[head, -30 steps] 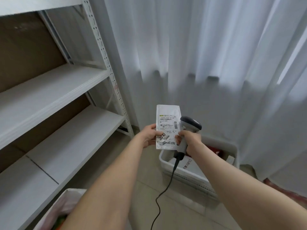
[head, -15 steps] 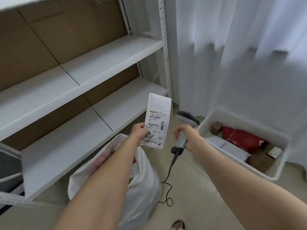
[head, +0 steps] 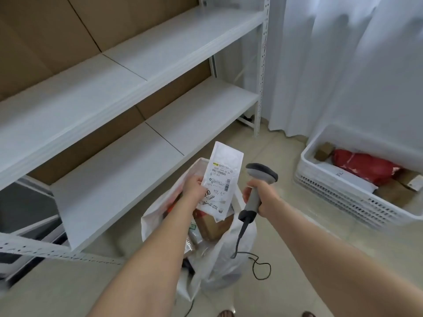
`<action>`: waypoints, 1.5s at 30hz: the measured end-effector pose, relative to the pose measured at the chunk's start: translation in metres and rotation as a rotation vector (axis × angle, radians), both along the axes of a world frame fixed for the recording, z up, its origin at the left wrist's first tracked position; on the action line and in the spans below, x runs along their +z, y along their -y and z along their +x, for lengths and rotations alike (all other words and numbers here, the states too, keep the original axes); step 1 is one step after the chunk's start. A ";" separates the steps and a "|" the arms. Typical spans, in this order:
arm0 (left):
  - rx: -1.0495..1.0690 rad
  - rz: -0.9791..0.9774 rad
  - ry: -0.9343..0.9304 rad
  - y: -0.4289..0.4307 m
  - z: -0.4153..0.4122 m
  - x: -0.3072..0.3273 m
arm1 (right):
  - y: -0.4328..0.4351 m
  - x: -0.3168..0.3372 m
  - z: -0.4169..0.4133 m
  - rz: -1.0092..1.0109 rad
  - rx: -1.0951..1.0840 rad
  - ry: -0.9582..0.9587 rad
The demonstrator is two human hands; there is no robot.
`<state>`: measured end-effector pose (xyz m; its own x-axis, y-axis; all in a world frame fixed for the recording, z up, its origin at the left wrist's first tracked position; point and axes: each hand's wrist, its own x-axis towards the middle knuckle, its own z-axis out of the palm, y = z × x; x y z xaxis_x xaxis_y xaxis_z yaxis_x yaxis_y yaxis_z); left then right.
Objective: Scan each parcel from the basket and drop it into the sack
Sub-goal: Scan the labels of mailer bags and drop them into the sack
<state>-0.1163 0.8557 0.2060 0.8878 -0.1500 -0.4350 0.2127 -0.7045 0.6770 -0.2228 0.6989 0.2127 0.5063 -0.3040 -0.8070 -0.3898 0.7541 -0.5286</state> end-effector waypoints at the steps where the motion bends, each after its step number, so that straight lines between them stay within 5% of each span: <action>1: -0.013 0.033 0.006 -0.014 0.006 -0.013 | -0.014 -0.012 0.006 0.008 0.000 -0.013; 12: -0.412 0.326 0.064 -0.082 -0.010 -0.148 | -0.100 -0.143 -0.014 -0.031 0.014 -0.225; 24: -0.921 0.761 -0.396 -0.100 -0.031 -0.236 | -0.125 -0.199 -0.017 -0.005 -0.093 -0.075; 29: -0.897 0.749 -0.409 -0.086 -0.028 -0.219 | -0.114 -0.185 -0.022 -0.036 -0.041 -0.138; 38: -0.603 0.401 -0.073 0.023 -0.036 -0.096 | -0.048 -0.101 -0.061 -0.065 -0.140 -0.038; 45: -0.672 0.336 0.137 0.153 -0.098 -0.008 | 0.057 -0.017 -0.141 -0.202 -0.256 0.047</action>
<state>-0.2142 0.7032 0.1982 0.7018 -0.5558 -0.4456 -0.4047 -0.8259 0.3926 -0.3635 0.6414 0.1956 0.4282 -0.5775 -0.6951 -0.1731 0.7025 -0.6903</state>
